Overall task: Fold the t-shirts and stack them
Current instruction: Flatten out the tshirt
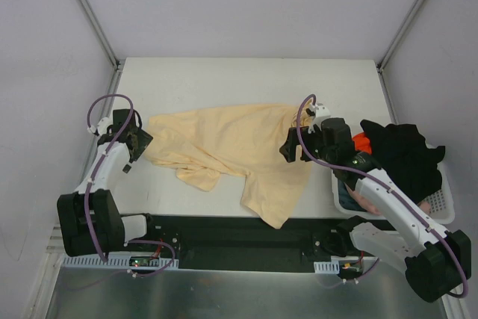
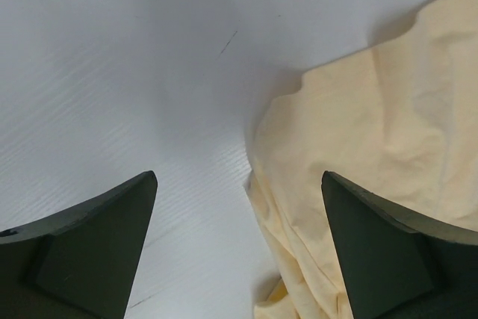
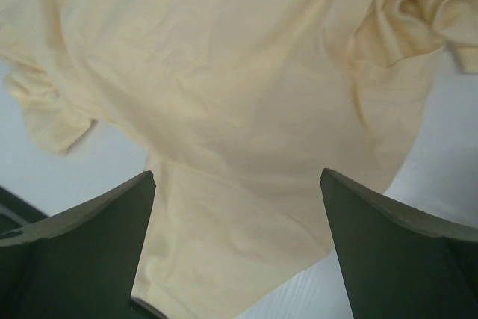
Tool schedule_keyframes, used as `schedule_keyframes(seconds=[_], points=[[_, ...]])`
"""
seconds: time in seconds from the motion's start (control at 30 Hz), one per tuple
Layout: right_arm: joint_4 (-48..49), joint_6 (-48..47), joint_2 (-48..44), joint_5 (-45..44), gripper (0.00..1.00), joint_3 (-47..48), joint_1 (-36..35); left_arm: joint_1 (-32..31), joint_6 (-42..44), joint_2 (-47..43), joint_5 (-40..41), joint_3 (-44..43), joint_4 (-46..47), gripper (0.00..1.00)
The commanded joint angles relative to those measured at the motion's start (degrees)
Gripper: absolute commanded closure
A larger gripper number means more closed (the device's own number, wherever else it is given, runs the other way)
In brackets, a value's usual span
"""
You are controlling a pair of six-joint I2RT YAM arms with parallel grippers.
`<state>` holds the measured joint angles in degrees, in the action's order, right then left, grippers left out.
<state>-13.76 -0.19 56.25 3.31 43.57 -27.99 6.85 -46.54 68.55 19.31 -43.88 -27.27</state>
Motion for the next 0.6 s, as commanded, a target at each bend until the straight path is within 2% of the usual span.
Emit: schedule_keyframes(seconds=[0.0, 0.03, 0.1, 0.13, 0.2, 0.33, 0.5, 0.57], points=[[4.5, 2.0, -5.2, 12.0, 0.03, -3.4, -0.4, 3.3, 0.8, 7.1, -6.3, -2.5, 4.6, 0.11], [4.5, 2.1, -5.9, 12.7, 0.03, -4.0, -0.5, 3.3, 1.1, 8.4, -7.1, -3.2, 5.0, 0.17], [4.5, 2.1, -7.5, 12.4, 0.03, -5.7, -0.5, 3.5, 1.2, 12.2, -8.7, -5.0, 5.6, 0.22], [4.4, 2.2, -7.8, 11.8, 0.03, -6.0, -0.5, 3.4, 1.1, 13.3, -9.0, -5.5, 5.6, 0.32], [4.4, 1.7, -8.3, 10.8, 0.03, -6.4, -0.5, 3.4, 0.5, 16.3, -9.7, -6.6, 5.6, 0.4], [3.6, 1.2, -7.7, 10.4, 0.03, -6.2, -0.5, 3.4, 0.6, 20.0, -11.3, -7.6, 6.5, 0.51], [3.6, 1.2, -6.9, 12.8, 0.03, -5.7, -0.8, 3.4, 2.1, 23.8, -13.8, -9.2, 6.9, 0.85], [3.6, 1.2, -6.9, 12.9, 0.03, -5.6, -1.0, 3.4, 2.2, 23.0, -13.7, -8.7, 6.9, 0.9]])
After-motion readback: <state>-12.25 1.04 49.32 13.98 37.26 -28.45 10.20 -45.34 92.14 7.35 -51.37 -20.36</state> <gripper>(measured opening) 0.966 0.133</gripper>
